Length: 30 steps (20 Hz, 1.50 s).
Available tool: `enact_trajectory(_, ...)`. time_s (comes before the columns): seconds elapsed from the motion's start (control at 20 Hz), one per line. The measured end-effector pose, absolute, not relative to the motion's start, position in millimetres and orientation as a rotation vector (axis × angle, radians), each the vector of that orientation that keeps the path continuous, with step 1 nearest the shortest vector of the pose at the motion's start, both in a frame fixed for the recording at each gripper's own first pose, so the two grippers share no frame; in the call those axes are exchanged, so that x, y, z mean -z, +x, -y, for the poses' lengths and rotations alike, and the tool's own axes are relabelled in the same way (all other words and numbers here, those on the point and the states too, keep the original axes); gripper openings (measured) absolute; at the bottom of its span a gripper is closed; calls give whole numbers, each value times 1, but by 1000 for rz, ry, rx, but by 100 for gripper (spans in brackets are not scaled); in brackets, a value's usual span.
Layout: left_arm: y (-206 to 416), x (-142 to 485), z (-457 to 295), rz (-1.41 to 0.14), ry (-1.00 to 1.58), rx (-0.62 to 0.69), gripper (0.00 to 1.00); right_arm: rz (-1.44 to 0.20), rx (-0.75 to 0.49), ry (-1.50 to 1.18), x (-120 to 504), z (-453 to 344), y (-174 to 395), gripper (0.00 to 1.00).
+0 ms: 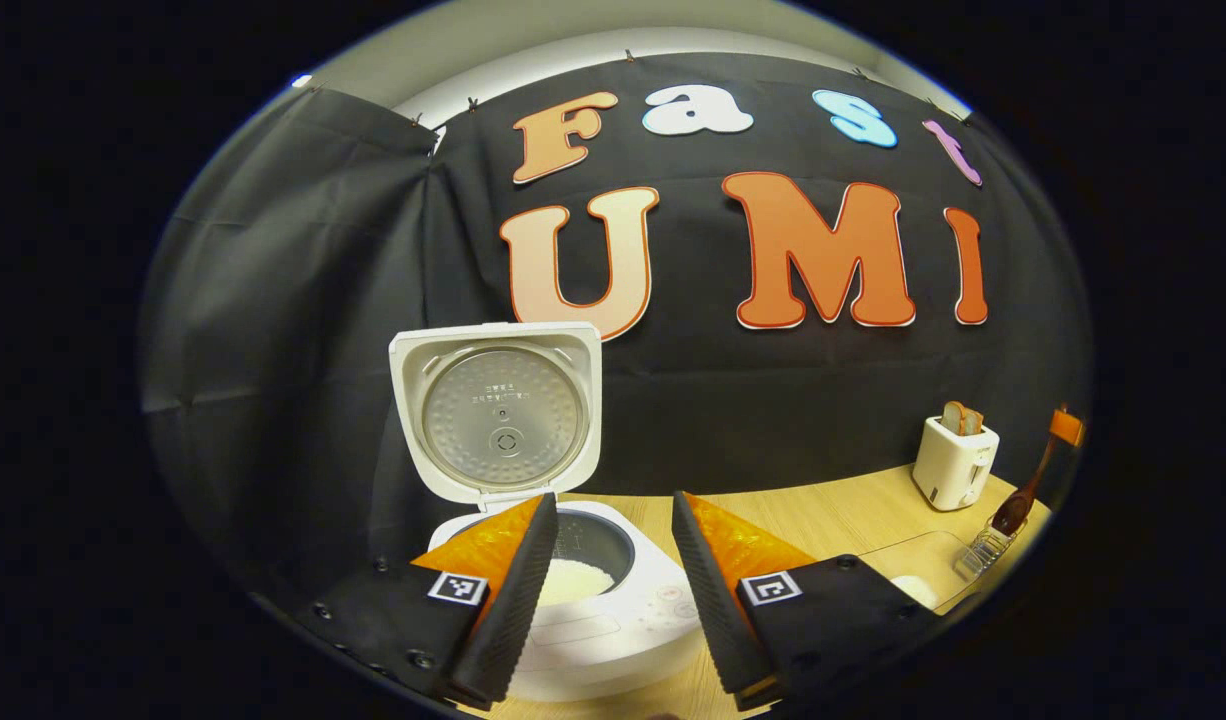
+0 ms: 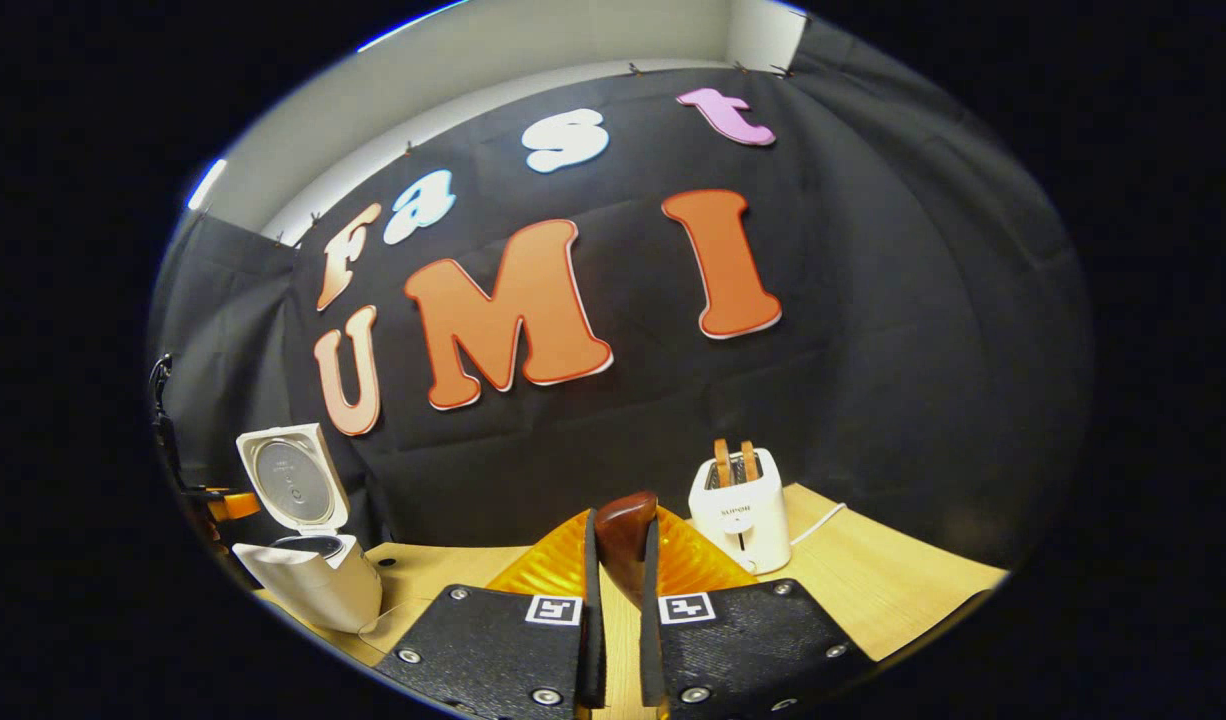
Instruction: Close the left gripper, press the button to open the rice cooker; take a wooden spoon from the chopstick holder with the right hand, scoop a spoonful of rice and pour it into the rice cooker, then put the wooden spoon back into the chopstick holder.
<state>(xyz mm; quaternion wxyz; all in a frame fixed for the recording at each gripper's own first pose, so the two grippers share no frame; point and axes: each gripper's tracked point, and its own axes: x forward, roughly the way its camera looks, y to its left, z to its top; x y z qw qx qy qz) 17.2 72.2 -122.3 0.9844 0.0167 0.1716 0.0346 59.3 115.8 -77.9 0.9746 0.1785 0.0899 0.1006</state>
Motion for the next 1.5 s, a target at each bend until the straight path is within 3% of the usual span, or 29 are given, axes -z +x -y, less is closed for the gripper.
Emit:
enact_trajectory(0.05,16,123,-74,-339,39,-72,83,-159,-219,348,68,-123,57,14)
enact_trajectory(0.2,15,123,-75,-327,54,-72,85,-116,-282,355,43,-145,54,13)
enact_trajectory(0.25,13,125,-75,-326,54,-69,86,-101,-304,366,34,-153,52,18)
enact_trajectory(0.3,13,126,-76,-325,52,-71,87,-90,-331,378,26,-163,50,13)
enact_trajectory(0.45,10,128,-83,-326,49,-78,90,-85,-405,402,18,-191,46,13)
enact_trajectory(0.5,9,128,-87,-323,50,-86,87,-94,-427,407,21,-200,43,14)
enact_trajectory(0.55,9,127,-92,-315,54,-99,92,-106,-448,414,23,-209,42,18)
enact_trajectory(0.6,9,126,-98,-309,58,-112,93,-113,-465,411,26,-218,41,13)
enact_trajectory(0.75,6,123,-111,-295,74,-152,99,-132,-492,374,37,-239,40,13)
enact_trajectory(1.05,3,124,-119,-280,63,-167,99,-184,-542,315,62,-279,35,13)
enact_trajectory(1.35,0,135,-131,-299,52,-188,99,-189,-509,155,91,-290,35,14)
enact_trajectory(1.5,-1,140,-136,-305,35,-197,99,-290,-498,125,131,-300,26,13)
